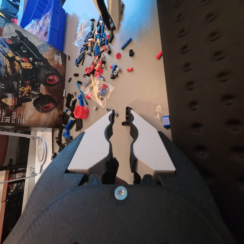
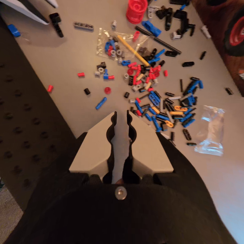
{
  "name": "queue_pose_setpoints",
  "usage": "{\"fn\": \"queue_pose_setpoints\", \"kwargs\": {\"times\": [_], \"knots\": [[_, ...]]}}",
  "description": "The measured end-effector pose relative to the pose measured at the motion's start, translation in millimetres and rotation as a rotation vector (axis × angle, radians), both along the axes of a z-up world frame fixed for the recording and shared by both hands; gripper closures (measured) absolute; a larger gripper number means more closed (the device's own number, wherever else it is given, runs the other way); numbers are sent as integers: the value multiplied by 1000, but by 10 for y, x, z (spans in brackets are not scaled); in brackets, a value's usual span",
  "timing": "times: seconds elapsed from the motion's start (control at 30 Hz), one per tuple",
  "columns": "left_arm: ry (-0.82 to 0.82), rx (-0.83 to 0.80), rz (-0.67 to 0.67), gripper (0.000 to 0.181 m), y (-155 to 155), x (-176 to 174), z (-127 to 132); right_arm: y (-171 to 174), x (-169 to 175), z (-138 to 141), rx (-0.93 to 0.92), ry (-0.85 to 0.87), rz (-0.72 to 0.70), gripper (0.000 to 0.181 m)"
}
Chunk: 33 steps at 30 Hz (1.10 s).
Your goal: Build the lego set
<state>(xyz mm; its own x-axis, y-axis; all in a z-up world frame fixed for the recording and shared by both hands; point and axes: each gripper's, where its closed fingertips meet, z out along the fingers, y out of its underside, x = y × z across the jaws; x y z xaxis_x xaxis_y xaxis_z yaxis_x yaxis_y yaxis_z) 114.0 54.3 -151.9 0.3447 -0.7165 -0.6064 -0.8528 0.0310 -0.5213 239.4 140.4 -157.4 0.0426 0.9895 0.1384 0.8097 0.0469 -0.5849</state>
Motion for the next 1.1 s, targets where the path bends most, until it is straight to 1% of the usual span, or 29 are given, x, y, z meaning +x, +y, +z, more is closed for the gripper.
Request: {"fn": "queue_pose_setpoints", "kwargs": {"times": [0.1, 0.2, 0.27, 0.4, 0.5, 0.6, 0.83, 1.0, 1.07, 1.1], "knots": [[-9, -2, 7, 162, 11, -4, 5, 164, 63, 55, 40, -12, -26, 169], [-13, -8, 11, 162, 24, -9, -3, 126, -41, 81, 45, -4, 9, 169], [-13, -6, 11, 162, 27, -6, -6, 219, -35, 61, 94, -32, -6, 169], [-14, -9, 12, 162, 25, -13, -15, 448, 91, 43, 92, -39, -65, 171], [-19, -14, 12, 162, 28, -12, -24, 549, 191, -17, 66, -53, -69, 172], [-21, -21, 8, 162, 24, -5, -36, 505, 145, -39, 48, -46, -16, 176], [-20, -25, 8, 162, 27, -2, -55, 475, 80, -139, 55, -95, 80, 176], [-25, -22, 12, 162, 44, -1, -52, 504, 57, -151, 44, -106, 91, 178], [-35, -8, 28, 160, 72, -13, -16, 479, 19, -101, -5, -53, 60, 178], [-46, 6, 43, 158, 98, -24, 19, 455, -28, -26, -44, 6, 35, 178]]}}
